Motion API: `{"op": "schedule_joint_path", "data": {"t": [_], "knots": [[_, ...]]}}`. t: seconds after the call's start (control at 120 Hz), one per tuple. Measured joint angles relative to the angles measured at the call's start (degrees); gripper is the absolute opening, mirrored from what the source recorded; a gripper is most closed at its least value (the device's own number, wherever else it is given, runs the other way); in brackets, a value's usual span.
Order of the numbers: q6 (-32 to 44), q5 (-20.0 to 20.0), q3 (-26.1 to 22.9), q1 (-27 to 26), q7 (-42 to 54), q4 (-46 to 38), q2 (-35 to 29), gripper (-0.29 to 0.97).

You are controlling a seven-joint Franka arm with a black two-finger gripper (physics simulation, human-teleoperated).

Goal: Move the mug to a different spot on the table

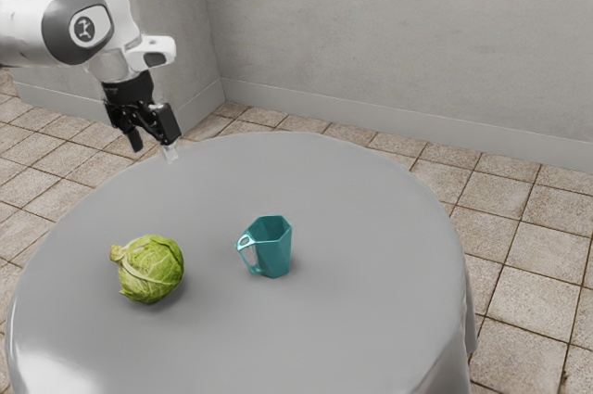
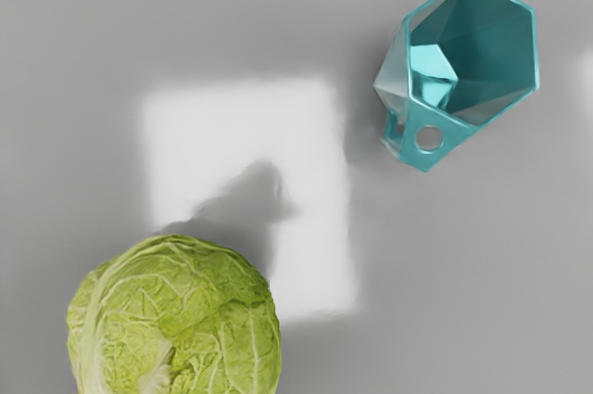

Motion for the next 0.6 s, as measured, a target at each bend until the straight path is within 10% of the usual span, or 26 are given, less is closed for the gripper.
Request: {"op": "schedule_joint_path", "data": {"t": [0.6], "knots": [[26.51, -3.56, -7.07, -3.13, 24.28, -13.99, 8.97, 0.64]]}}
